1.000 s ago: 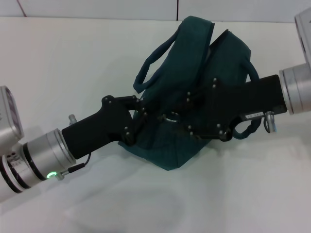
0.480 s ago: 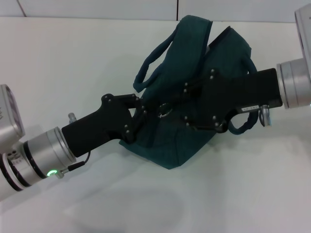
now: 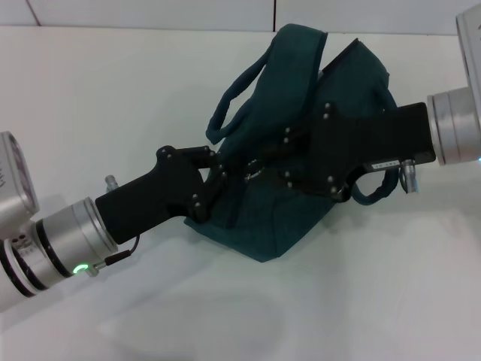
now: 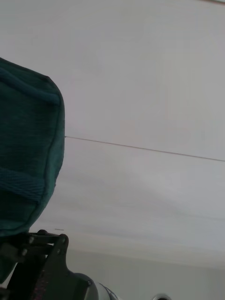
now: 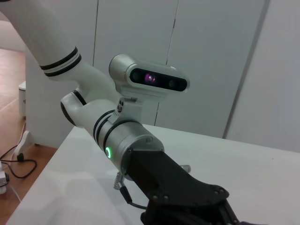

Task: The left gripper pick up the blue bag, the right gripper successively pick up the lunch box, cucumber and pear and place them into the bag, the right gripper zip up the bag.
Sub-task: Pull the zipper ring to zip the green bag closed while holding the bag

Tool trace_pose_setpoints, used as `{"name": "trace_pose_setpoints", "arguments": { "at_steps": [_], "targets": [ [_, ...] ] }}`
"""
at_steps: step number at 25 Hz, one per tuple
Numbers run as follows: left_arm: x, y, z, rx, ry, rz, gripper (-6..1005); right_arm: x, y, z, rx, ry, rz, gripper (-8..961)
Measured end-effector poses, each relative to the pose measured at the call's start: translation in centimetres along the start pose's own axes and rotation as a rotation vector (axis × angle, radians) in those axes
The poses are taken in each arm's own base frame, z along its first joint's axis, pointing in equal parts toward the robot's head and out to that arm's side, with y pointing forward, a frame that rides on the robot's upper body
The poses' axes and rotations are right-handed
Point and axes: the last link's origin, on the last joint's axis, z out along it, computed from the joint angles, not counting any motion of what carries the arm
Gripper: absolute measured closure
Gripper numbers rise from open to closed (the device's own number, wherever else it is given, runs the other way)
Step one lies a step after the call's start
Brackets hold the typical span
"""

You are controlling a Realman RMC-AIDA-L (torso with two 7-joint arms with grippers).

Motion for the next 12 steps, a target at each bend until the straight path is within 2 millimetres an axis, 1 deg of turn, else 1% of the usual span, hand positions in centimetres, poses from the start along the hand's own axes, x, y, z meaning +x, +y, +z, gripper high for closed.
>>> {"name": "trace_pose_setpoints", "arguments": {
  "at_steps": [12],
  "targets": [
    [0.19, -0.35, -0.67, 0.055, 0.034, -0.015, 946, 0.29, -0.05, -0.53, 0.013, 0.006, -0.015, 777]
  ]
}}
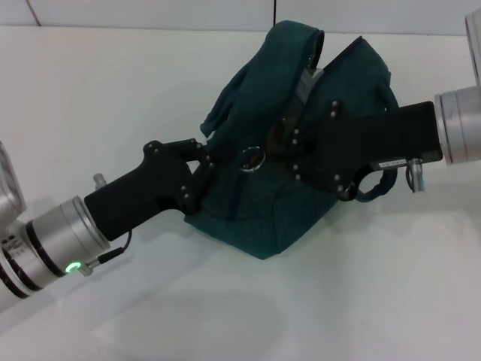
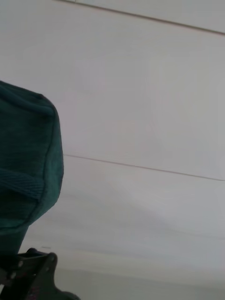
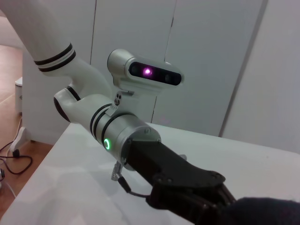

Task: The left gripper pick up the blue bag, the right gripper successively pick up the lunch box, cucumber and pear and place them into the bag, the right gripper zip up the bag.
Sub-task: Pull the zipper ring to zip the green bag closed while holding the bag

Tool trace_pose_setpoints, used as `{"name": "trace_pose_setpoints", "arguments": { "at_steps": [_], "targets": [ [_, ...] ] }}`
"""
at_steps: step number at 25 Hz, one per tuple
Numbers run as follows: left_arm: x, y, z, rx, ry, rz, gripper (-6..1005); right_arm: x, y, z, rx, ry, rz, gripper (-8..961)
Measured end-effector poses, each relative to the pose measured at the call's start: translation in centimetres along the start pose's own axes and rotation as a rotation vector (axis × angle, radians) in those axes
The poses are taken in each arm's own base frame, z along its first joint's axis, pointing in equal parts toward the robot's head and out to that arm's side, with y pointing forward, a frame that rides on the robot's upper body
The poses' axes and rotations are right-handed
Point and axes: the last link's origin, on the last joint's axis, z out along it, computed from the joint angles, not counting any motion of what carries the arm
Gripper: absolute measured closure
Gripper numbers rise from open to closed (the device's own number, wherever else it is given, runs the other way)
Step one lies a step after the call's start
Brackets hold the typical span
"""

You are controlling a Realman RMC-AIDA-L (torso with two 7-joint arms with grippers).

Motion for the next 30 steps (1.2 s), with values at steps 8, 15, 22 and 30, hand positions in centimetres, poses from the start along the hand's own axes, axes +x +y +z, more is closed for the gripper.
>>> {"name": "trace_pose_setpoints", "arguments": {
  "at_steps": [8, 15, 22, 30],
  "targets": [
    [0.1, 0.0, -0.2, 0.009, 0.01, -0.003, 945, 0.1, -0.7, -1.2, 0.053, -0.013, 0.017, 814],
    [0.3, 0.2, -0.1, -0.004, 0.023, 0.001, 945, -0.2, -1.5, -1.9, 0.087, -0.034, 0.111, 787],
    [0.7, 0.3, 0.1, -0.027, 0.045, 0.009, 945, -0.8, -2.4, -1.1, 0.05, -0.032, 0.249, 647],
    [0.6, 0.5, 0.2, -0.041, 0.039, 0.009, 945, -1.1, -3.3, 0.3, 0.001, 0.011, 0.375, 461]
  ]
}}
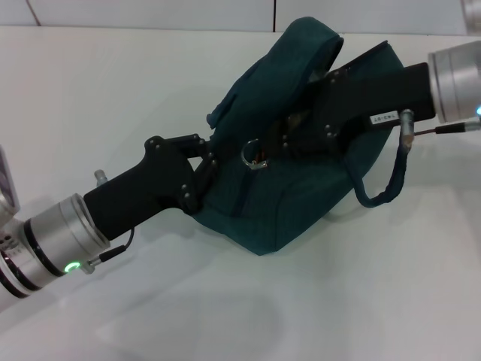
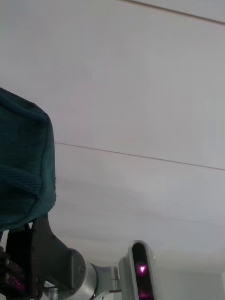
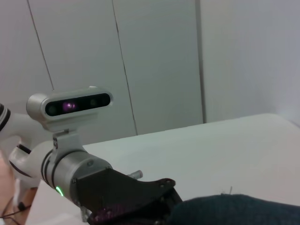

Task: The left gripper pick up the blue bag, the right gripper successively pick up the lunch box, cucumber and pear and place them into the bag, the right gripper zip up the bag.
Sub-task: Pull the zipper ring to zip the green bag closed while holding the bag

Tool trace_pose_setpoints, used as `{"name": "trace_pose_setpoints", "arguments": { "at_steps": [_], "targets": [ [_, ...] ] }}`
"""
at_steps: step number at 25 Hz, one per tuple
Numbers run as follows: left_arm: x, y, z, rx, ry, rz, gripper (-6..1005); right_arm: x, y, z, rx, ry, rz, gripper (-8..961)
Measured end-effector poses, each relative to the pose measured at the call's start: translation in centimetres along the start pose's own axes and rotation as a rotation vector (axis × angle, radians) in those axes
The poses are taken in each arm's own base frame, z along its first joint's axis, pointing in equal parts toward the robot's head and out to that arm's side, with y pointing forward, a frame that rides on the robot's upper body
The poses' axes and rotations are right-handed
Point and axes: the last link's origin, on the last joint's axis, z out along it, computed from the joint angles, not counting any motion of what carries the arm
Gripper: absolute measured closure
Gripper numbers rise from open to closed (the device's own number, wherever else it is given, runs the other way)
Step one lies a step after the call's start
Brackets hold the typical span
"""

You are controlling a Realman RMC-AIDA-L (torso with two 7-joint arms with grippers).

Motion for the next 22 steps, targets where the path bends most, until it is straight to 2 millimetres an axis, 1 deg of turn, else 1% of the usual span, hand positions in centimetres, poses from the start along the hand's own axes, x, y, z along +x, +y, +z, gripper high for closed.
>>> {"name": "trace_pose_setpoints", "arguments": {
  "at_steps": [1, 7, 15, 18, 22],
  "targets": [
    [0.0, 0.0, 0.0, -0.001, 0.0, 0.0, 945, 0.0, 0.0, 0.1, -0.005, 0.002, 0.008, 434],
    [-0.1, 0.1, 0.0, -0.011, -0.006, 0.006, 945, 0.0, 0.3, 0.9, -0.072, 0.028, 0.048, 438],
    [0.0, 0.2, 0.1, -0.015, -0.002, 0.011, 946, 0.4, 0.0, 1.3, -0.067, 0.12, 0.085, 446],
    [0.0, 0.2, 0.1, -0.016, -0.002, 0.014, 946, 0.5, 0.0, 1.2, -0.063, 0.117, 0.087, 486],
    [0.0, 0.1, 0.1, -0.014, -0.005, 0.029, 946, 0.5, -0.4, 0.7, -0.033, 0.08, 0.086, 540]
  ]
}}
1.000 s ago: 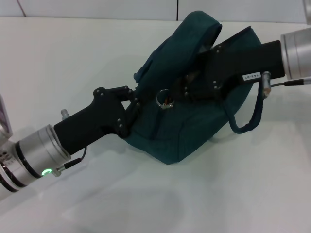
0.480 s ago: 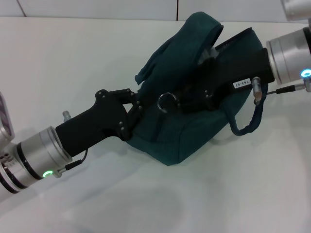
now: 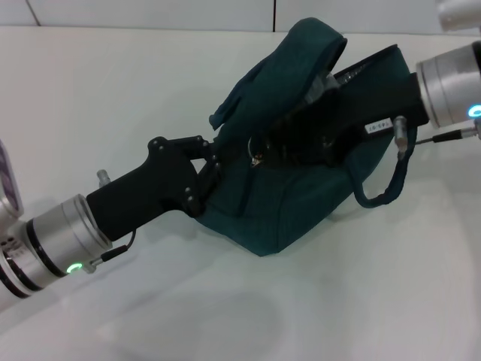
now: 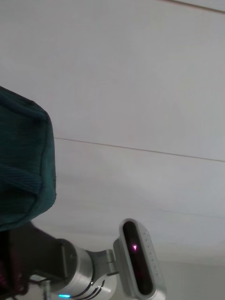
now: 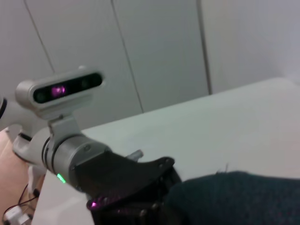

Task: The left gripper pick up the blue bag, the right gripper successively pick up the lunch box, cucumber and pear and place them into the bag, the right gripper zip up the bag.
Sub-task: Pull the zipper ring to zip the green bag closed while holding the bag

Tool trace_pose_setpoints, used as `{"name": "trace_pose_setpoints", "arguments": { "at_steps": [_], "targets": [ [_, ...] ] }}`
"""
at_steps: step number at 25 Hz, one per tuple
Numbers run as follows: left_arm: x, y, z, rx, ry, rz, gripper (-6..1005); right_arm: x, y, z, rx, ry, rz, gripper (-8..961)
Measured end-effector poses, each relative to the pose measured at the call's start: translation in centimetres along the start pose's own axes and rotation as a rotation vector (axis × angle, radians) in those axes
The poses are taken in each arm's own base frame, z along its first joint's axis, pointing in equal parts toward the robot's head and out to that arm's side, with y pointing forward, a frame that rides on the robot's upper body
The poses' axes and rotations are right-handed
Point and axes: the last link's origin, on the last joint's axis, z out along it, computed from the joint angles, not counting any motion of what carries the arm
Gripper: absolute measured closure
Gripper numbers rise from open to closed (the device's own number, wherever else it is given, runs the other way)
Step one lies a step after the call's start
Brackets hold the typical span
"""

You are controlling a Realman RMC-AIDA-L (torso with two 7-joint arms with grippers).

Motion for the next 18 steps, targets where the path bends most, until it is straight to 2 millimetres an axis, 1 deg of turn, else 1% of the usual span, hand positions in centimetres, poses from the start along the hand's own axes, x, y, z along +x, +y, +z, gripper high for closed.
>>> {"name": "trace_pose_setpoints", "arguments": {
  "at_steps": [4, 8, 14, 18],
  "targets": [
    [-0.03, -0.01, -0.02, 0.002, -0.001, 0.009, 946, 0.03, -0.12, 0.02, 0.009, -0.025, -0.031, 594],
    [0.0, -0.09, -0.02, 0.006, 0.0, 0.01, 946, 0.08, -0.1, 0.25, 0.011, -0.026, -0.055, 626],
    [-0.01, -0.1, -0.01, 0.006, -0.001, 0.009, 946, 0.27, -0.56, 0.46, 0.042, -0.026, -0.066, 651],
    [-0.08, -0.18, -0.02, 0.012, -0.005, 0.009, 946, 0.34, -0.19, 0.87, 0.027, -0.03, -0.118, 655]
  ]
}}
